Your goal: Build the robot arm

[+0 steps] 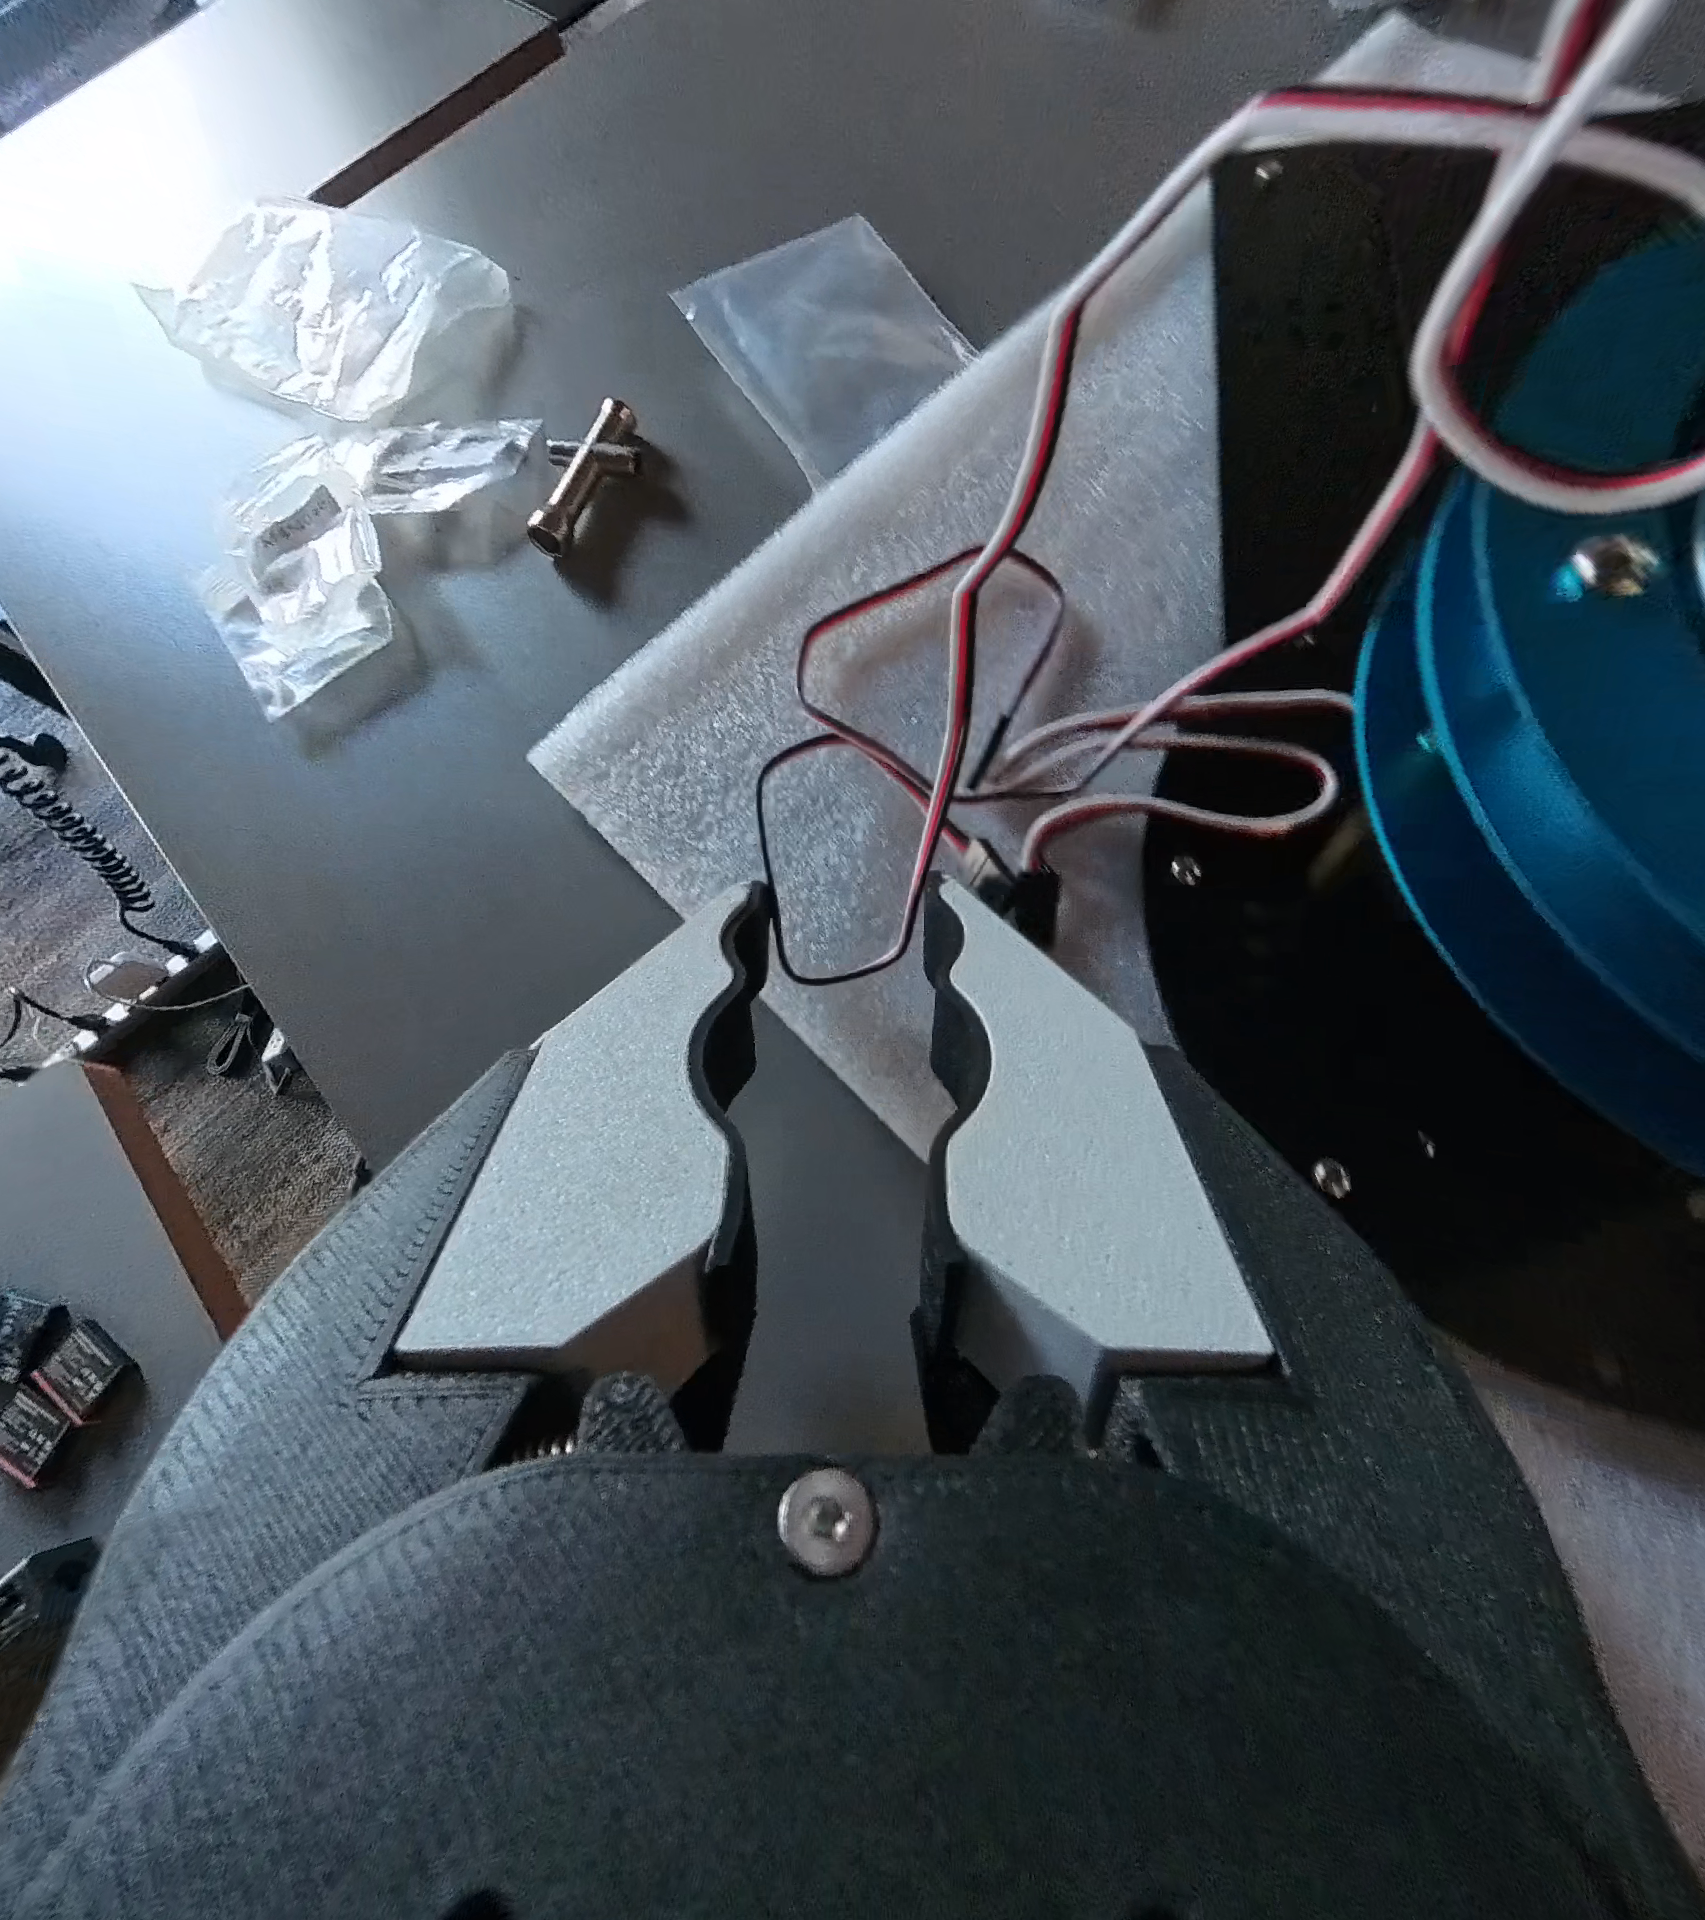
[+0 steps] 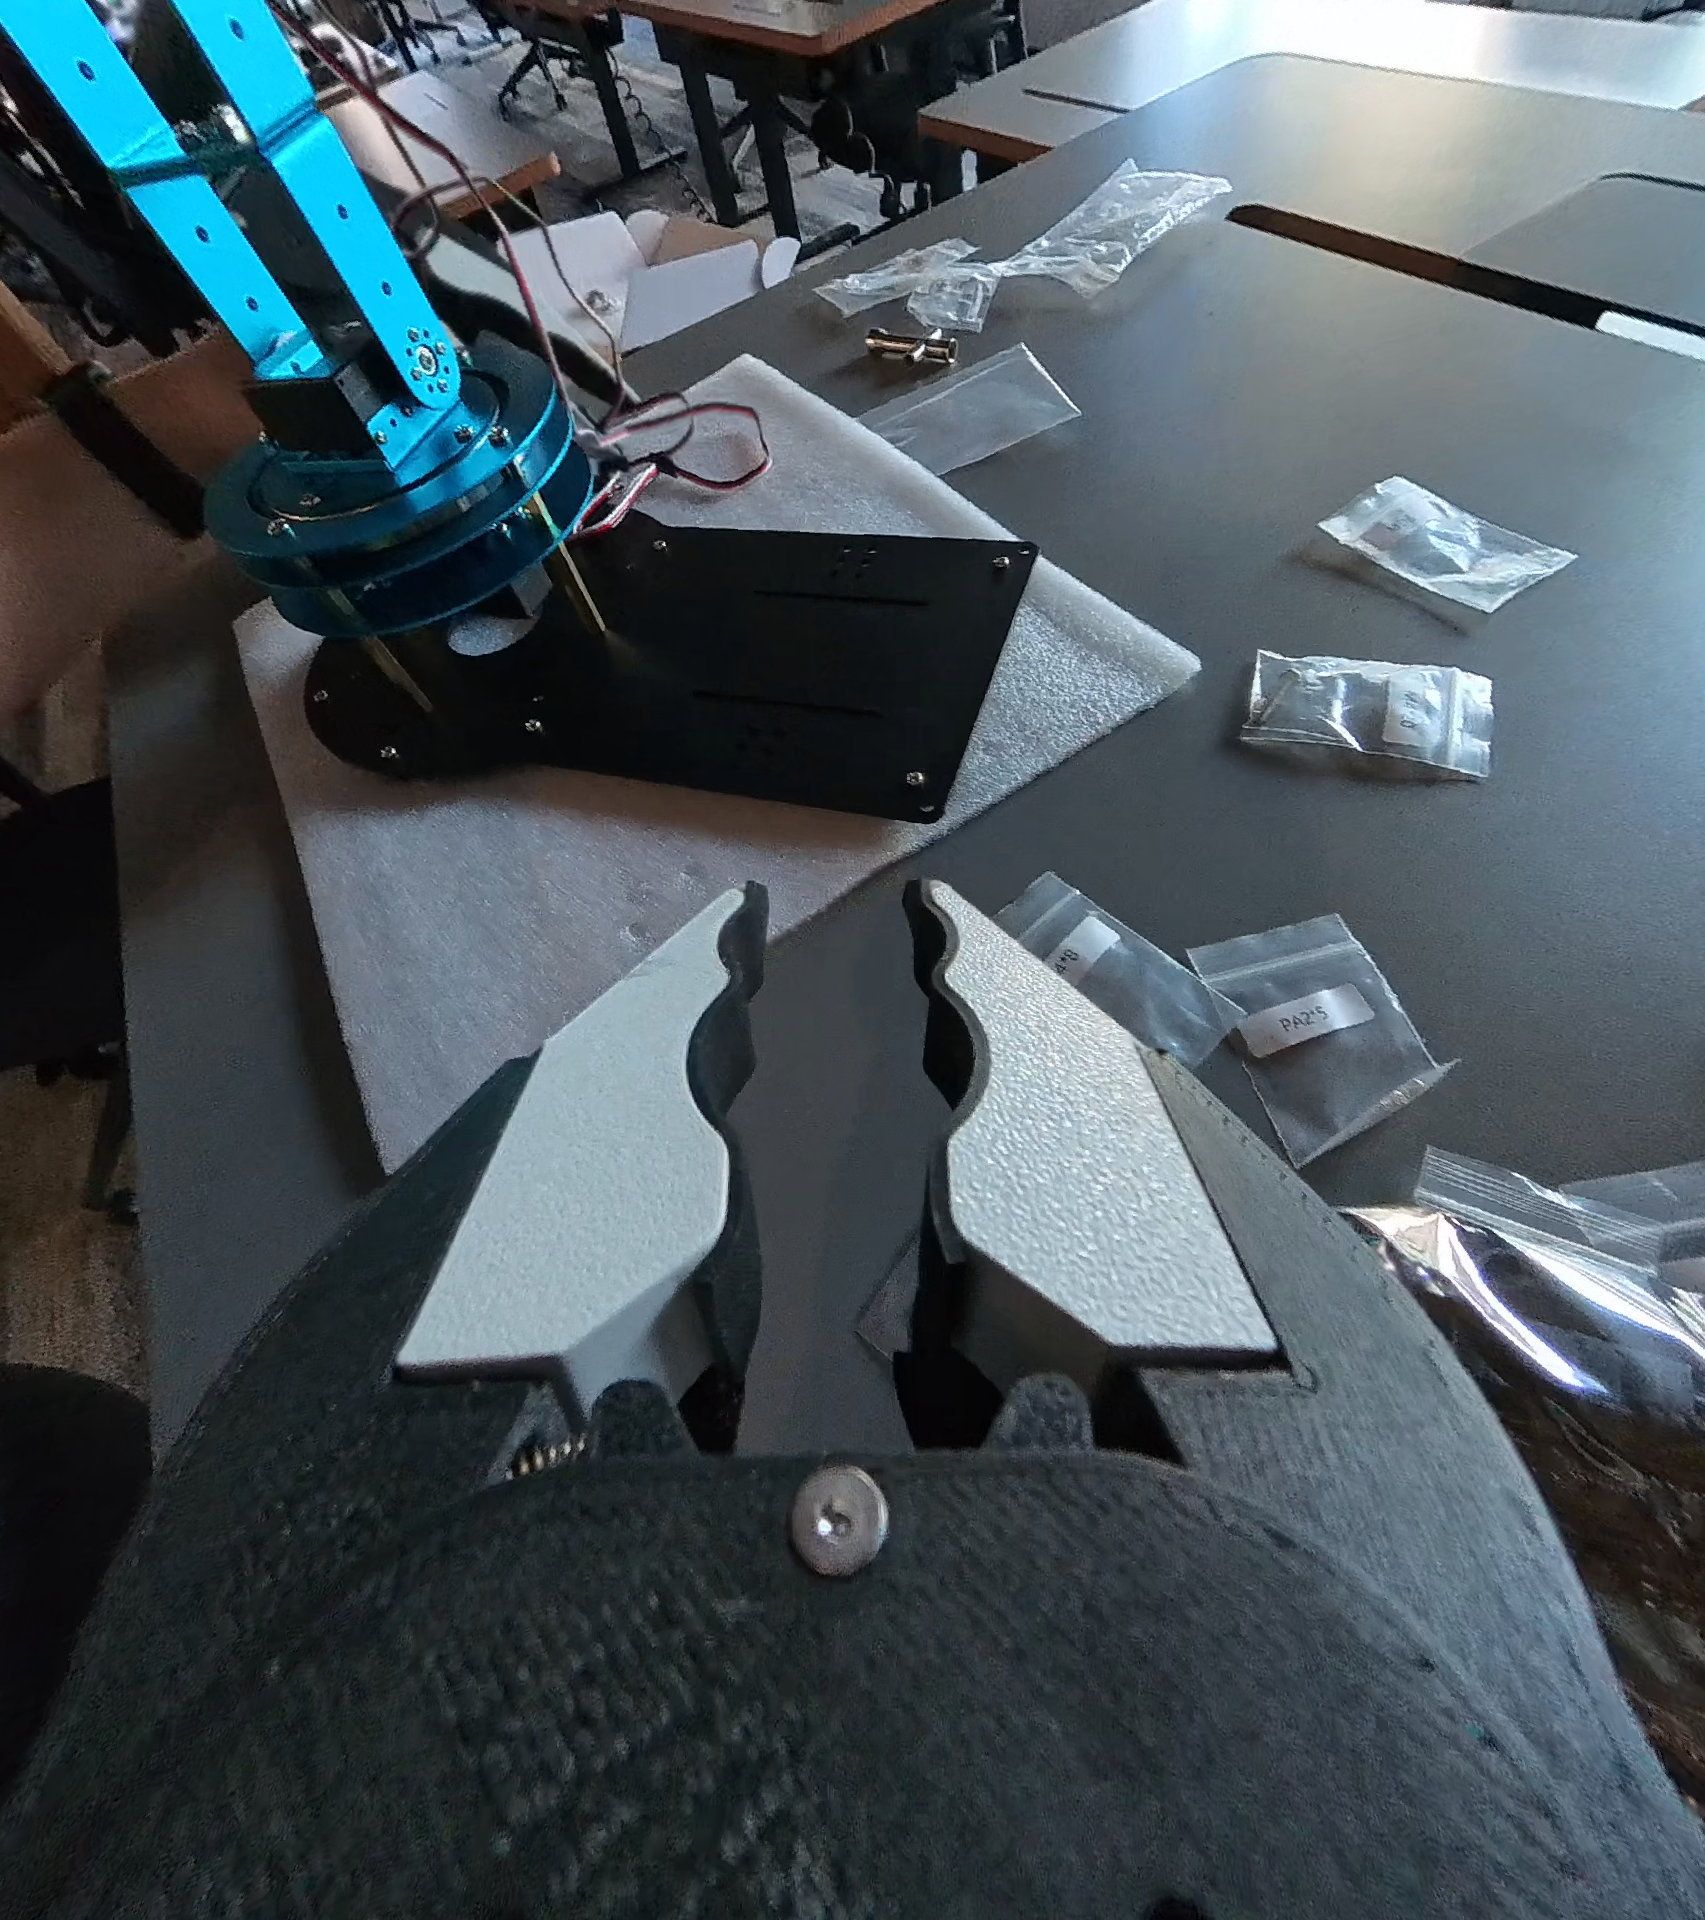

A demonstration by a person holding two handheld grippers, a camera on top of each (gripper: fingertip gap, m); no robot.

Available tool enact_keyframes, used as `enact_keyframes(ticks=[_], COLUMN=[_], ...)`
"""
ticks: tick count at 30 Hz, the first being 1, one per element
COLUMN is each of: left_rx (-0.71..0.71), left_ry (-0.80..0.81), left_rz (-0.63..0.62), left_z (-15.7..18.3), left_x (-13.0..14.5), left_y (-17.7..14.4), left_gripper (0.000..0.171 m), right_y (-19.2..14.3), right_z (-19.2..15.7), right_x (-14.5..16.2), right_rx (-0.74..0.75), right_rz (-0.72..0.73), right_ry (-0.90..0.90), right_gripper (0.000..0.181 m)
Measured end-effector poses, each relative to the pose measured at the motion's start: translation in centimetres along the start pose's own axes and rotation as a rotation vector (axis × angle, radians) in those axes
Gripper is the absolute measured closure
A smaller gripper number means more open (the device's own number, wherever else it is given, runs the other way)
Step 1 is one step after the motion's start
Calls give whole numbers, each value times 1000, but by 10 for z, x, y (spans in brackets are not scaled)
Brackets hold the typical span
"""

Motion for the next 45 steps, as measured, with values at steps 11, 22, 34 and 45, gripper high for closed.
enact_keyframes(ticks=[11,22,34,45], left_rx=[-26,-289,-474,-186], left_ry=[-153,-449,-488,-469], left_rz=[-53,371,518,644], left_z=[-7,26,163,316], left_x=[17,41,6,-149], left_y=[-27,-119,-121,6], left_gripper=[118,116,136,151], right_y=[-29,-85,-154,-233], right_z=[18,55,121,209], right_x=[19,49,70,96], right_rx=[73,197,182,177], right_rz=[56,134,207,110], right_ry=[49,90,28,-103], right_gripper=[153,154,155,154])
Point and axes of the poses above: each gripper's, where its closed fingertips meet, y out along the fingers, x out of its underside, z = x × y across the jaws, the point moved 9 cm from there along -y, back along the fingers, and after that the axes turned 3 degrees about -z, right-handed, at the moved point
